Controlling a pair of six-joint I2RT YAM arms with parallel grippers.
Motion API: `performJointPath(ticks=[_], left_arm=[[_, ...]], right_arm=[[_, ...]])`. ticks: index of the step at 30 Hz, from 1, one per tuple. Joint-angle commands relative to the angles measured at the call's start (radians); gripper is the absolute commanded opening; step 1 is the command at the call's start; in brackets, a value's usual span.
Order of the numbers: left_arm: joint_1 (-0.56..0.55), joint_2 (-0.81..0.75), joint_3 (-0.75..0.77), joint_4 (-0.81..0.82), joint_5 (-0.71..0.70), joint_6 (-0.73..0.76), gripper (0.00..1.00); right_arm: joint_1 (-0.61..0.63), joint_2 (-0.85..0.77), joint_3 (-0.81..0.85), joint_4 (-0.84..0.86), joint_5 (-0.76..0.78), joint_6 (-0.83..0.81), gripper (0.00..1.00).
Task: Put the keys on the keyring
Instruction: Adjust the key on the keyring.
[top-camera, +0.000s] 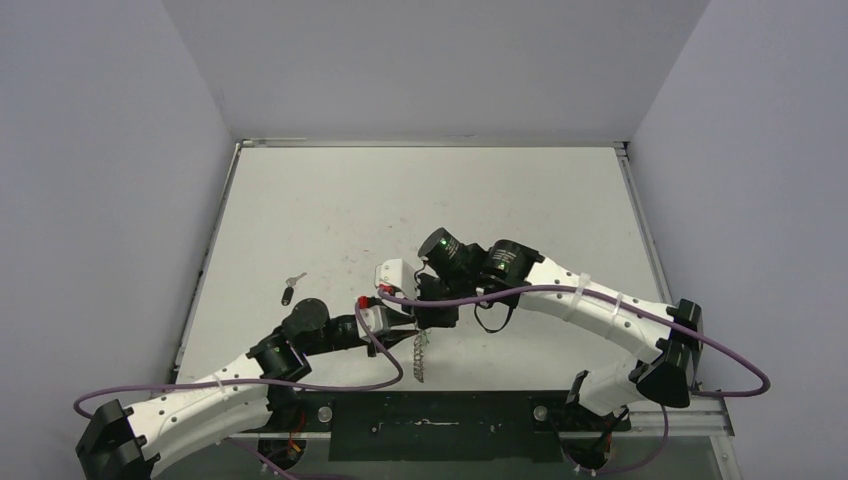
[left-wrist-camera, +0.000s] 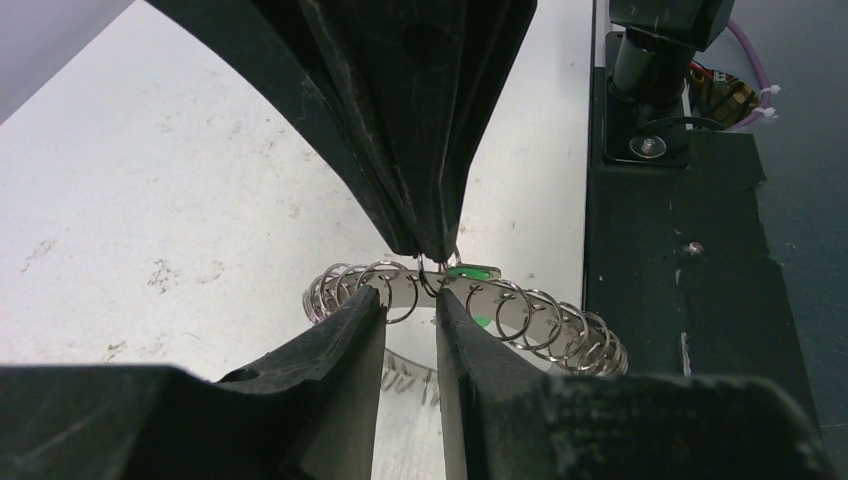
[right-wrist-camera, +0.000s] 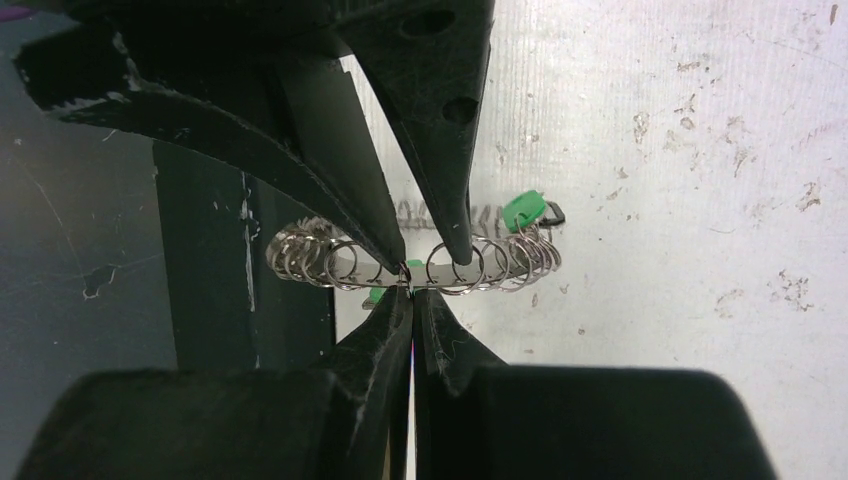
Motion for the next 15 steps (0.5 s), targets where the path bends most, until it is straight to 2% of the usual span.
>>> performJointPath(ticks=[1,4,8,15], left_arm=[[-0.002,-0.006,0.012,0.125,0.035,-0.026,0.25],[-0.002,-0.017,0.011,0.128,0.041,-0.027,0.33],[-0.002,-0.038,0.005,0.123,0.047,-0.021,0.33],[-0.002,-0.045,-0.005,0.119,0.049,-0.020,0.16]], right_arm=[[0.016,0.014,0.049,0.037,0.011,0.014,0.00],[0.016,0.015,0.049,0.037,0.017,0.014,0.00],[0.015,0.015,0.048,0.037,0.028,0.014,0.00],[0.018,0.015,0.053,0.043,0.025,0.021,0.00]])
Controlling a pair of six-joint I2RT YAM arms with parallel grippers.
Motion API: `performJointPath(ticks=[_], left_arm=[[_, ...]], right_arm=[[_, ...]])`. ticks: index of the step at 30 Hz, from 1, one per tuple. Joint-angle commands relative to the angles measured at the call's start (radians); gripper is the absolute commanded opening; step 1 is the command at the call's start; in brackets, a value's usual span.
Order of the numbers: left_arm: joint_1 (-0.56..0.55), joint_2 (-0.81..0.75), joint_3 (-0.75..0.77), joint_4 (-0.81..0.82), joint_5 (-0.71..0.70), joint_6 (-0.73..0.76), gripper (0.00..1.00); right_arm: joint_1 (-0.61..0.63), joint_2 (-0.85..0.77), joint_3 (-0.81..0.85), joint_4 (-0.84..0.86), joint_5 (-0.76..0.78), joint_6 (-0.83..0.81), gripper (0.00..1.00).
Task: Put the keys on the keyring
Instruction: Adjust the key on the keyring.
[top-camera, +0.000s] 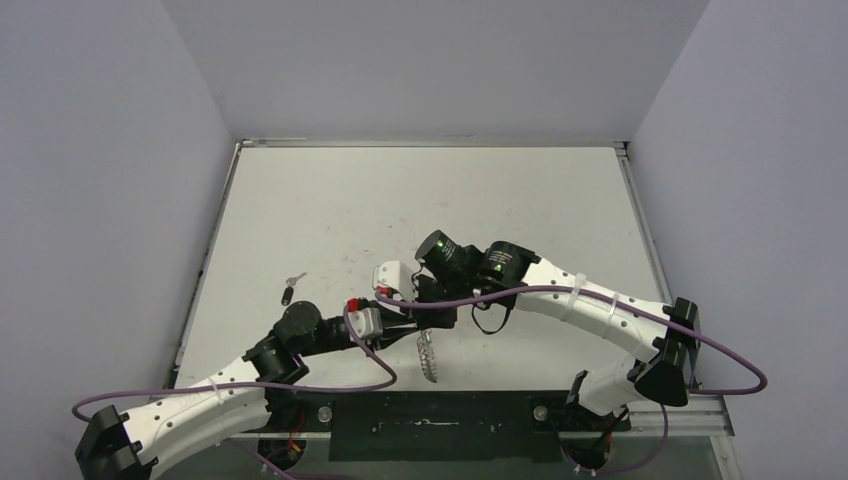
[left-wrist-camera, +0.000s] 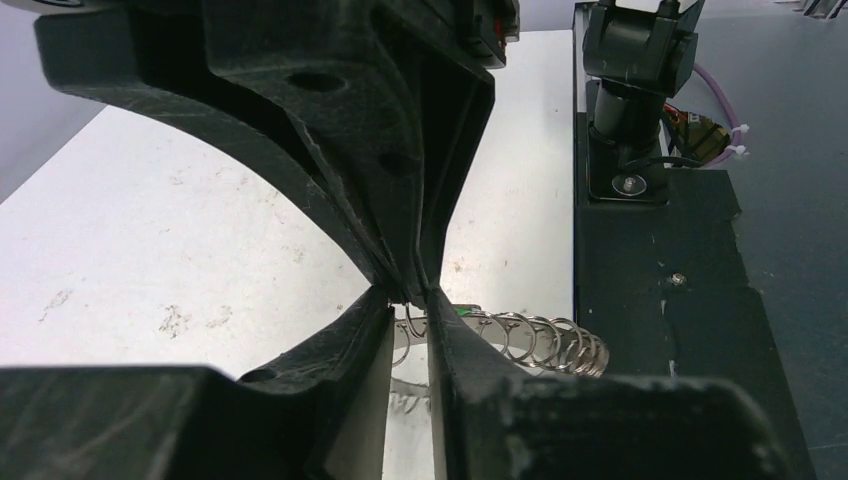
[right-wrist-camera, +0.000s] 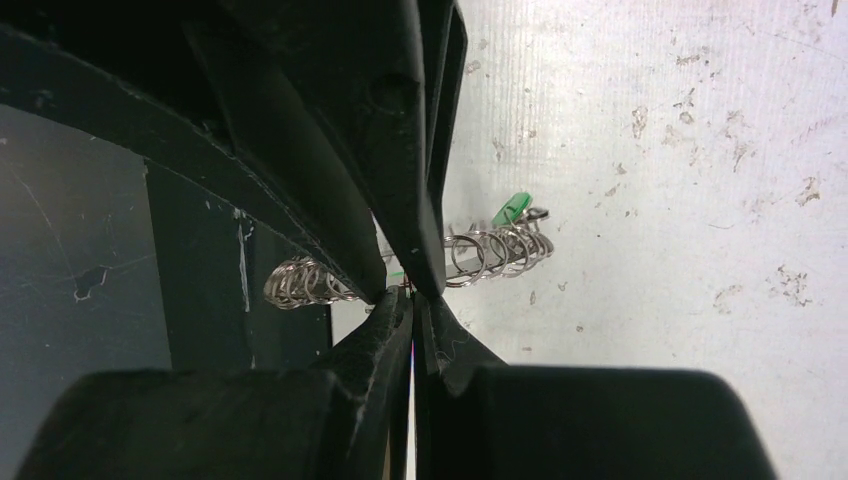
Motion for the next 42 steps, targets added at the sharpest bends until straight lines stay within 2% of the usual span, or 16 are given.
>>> performJointPath(ticks=[1,4,7,10,13,16,20,22,26,29,32,36,42], left_arm=[[-0.002,0.003,0.001,0.061,0.017,-0.001,0.15],[-0.003,0.028,0.009,0.052,0.014,0.005,0.17],[-0.002,0.055,0.024,0.041,0.010,0.011,0.27],[-0.002,0.074,0.030,0.048,0.012,0.014,0.27],[-0.002,0.082,0.034,0.050,0.016,0.020,0.19],[-0.002,0.085,0.036,0.051,0.016,0.022,0.01],[-0.002,0.076,0.025,0.067,0.010,0.018,0.00],[-0.002,0.067,0.013,0.087,0.004,0.009,0.00],[-0.002,0.035,-0.027,0.153,-0.015,-0.014,0.00],[-0.003,0.008,-0.060,0.204,-0.026,-0.029,0.00],[-0.004,-0.023,-0.097,0.258,-0.036,-0.041,0.00],[-0.004,-0.067,-0.136,0.346,-0.048,-0.058,0.00],[-0.005,-0.118,-0.169,0.417,-0.057,-0.079,0.00]], right_arm=[[0.006,0.000,0.054,0.044,0.002,0.018,0.00],[0.008,-0.008,0.053,0.050,-0.001,0.017,0.00],[0.007,-0.012,0.052,0.054,-0.004,0.018,0.00],[0.008,-0.012,0.053,0.053,-0.006,0.018,0.00],[0.010,-0.010,0.053,0.051,-0.008,0.019,0.00],[0.011,-0.010,0.052,0.050,-0.006,0.017,0.00],[0.011,-0.009,0.049,0.053,0.005,0.005,0.00],[0.010,-0.013,0.044,0.063,0.019,0.002,0.07],[-0.002,-0.065,-0.013,0.132,0.034,0.001,0.32],[-0.032,-0.132,-0.082,0.213,-0.013,-0.003,0.40],[-0.079,-0.211,-0.164,0.300,-0.109,-0.010,0.40],[-0.155,-0.291,-0.270,0.415,-0.245,0.005,0.26],[-0.186,-0.303,-0.341,0.483,-0.336,0.015,0.28]])
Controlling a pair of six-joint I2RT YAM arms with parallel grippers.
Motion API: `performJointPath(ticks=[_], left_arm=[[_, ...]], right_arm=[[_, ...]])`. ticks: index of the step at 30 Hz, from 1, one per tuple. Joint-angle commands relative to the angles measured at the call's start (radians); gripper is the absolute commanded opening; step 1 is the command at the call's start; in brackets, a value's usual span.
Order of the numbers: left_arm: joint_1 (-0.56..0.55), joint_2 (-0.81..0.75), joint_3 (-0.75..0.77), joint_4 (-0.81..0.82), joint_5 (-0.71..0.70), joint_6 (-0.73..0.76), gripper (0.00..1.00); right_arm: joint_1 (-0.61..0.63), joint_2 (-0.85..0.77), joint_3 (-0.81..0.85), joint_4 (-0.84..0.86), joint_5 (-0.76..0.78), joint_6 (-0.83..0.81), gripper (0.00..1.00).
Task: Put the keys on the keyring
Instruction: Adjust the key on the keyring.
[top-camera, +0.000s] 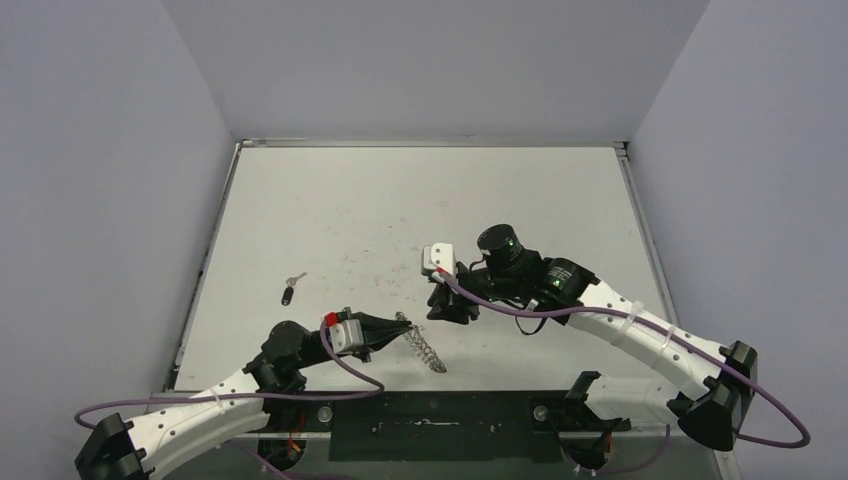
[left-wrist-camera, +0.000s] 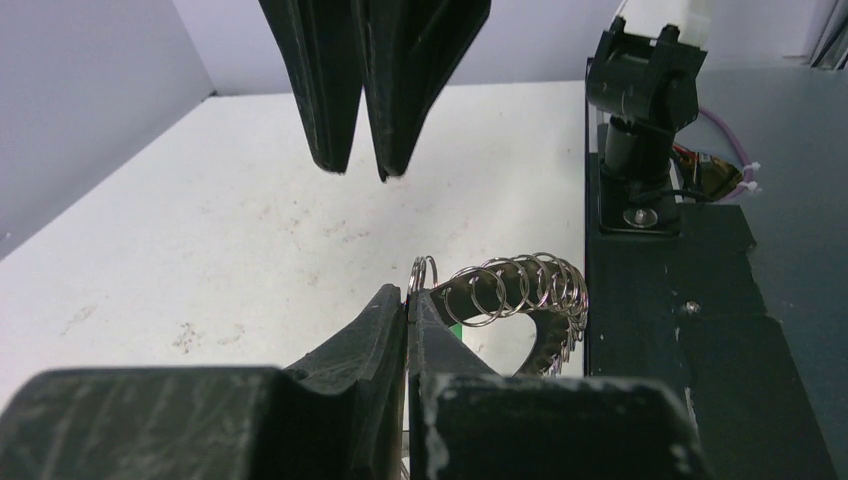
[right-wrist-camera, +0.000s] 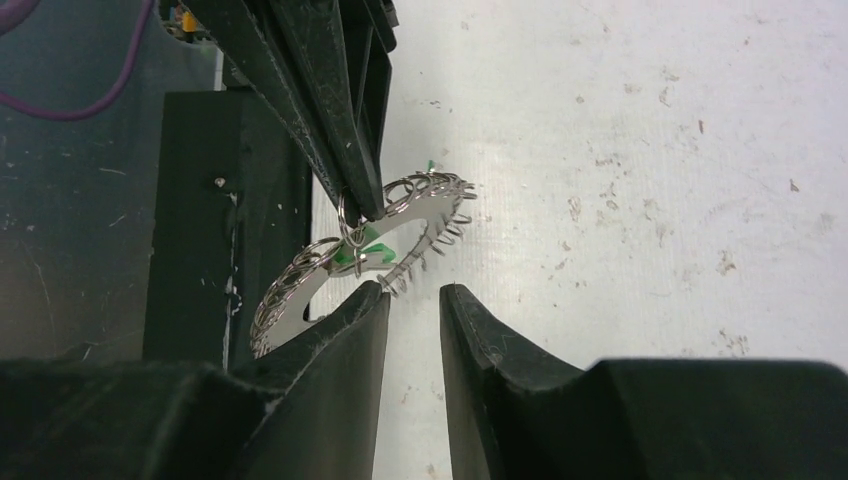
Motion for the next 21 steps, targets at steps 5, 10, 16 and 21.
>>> performJointPath(ticks=[5,10,16,21], left_arm=[[-0.005,-0.046,-0.002,0.192,-0.023,-0.036,0.00],[-0.004,-0.043,-0.001,0.192,-0.025,-0.037,0.00],[-0.004,-0.041,-0.001,0.196,-0.027,-0.034,0.00],[-0.004,-0.046,0.000,0.190,-0.028,-0.032,0.00]], right_arm=[[-0.001,0.048,-0.029,0.159,-0.166,0.065,0.23],[0.004,0.062,-0.034,0.177,-0.177,0.079,0.21],[0.005,0.056,-0.039,0.169,-0.157,0.082,0.14],[0.005,0.000,-0.044,0.151,-0.060,0.076,0.25]])
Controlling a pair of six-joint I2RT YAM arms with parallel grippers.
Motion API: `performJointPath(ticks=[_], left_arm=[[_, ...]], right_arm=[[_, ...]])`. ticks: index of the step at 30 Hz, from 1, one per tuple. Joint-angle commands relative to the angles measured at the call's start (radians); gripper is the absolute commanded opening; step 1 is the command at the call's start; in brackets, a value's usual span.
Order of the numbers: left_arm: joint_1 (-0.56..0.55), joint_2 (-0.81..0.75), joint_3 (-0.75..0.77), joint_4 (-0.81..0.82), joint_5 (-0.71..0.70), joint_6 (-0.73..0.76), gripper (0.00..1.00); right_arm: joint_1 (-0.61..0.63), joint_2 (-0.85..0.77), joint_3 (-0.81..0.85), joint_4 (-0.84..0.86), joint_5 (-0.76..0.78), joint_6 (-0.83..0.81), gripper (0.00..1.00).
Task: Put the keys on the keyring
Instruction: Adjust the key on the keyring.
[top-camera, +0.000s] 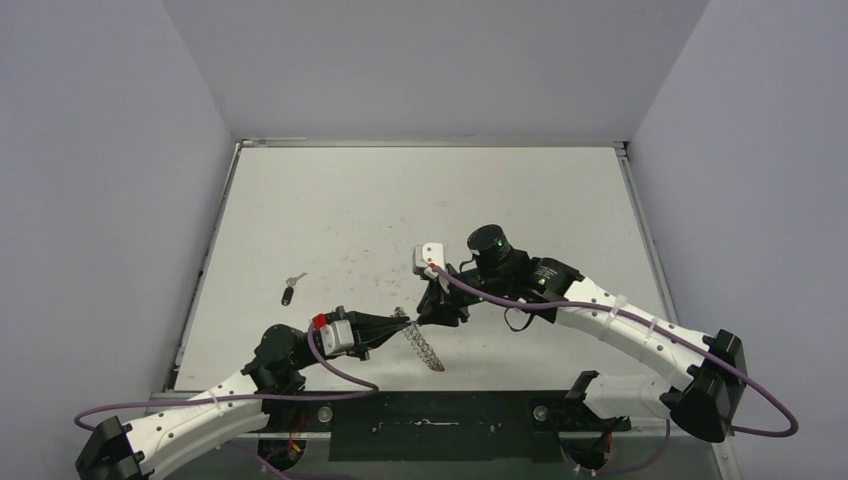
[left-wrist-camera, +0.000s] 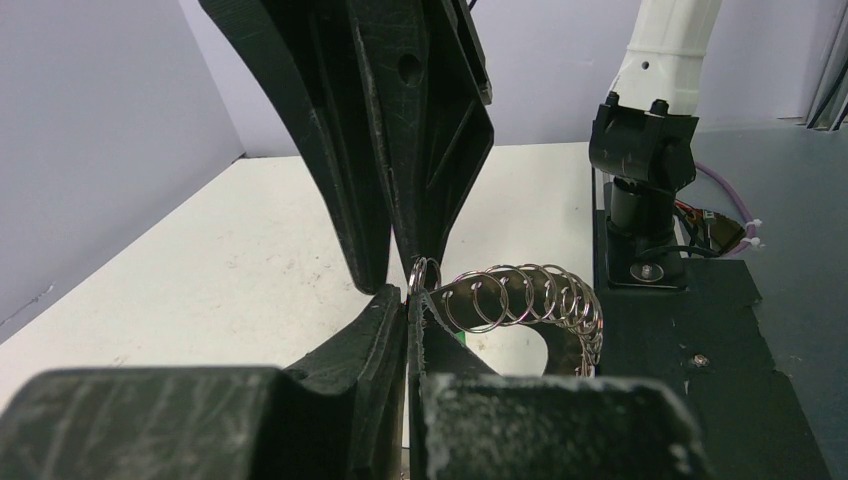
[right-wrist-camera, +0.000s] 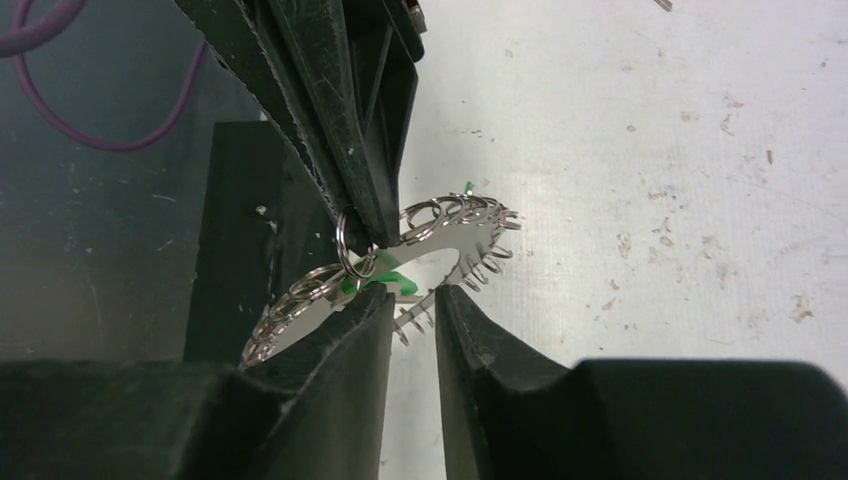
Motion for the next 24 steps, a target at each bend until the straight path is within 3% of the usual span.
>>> performJointPath(ticks=[1,6,14,17,24], left_arm=[[-0.004,-0.013,0.006,0.090,-0.015,-0.008,0.00],[-0.004,-0.015,0.008,0.086,-0.017,-0.008,0.00],[-0.004,-0.017,0.009,0.081,-0.015,-0.008,0.00],[-0.004,-0.022,0.010,0.076,-0.016,-0.008,0.00],[-0.004,-0.032,0.009,0.069,-0.017,-0.008,0.00]], right_arm=[[0.004,-0.079,-0.013,0.033,0.072,-0.009,0.29],[0.005,-0.133,-0.046,0.047,0.029,-0.028,0.39],[0.028,-0.096,-0.057,0.103,-0.024,-0.002,0.39],[0.038,-0.074,-0.049,0.103,-0.012,0.002,0.34],[0.044,-0.045,-0.042,0.076,0.017,-0.024,0.01]])
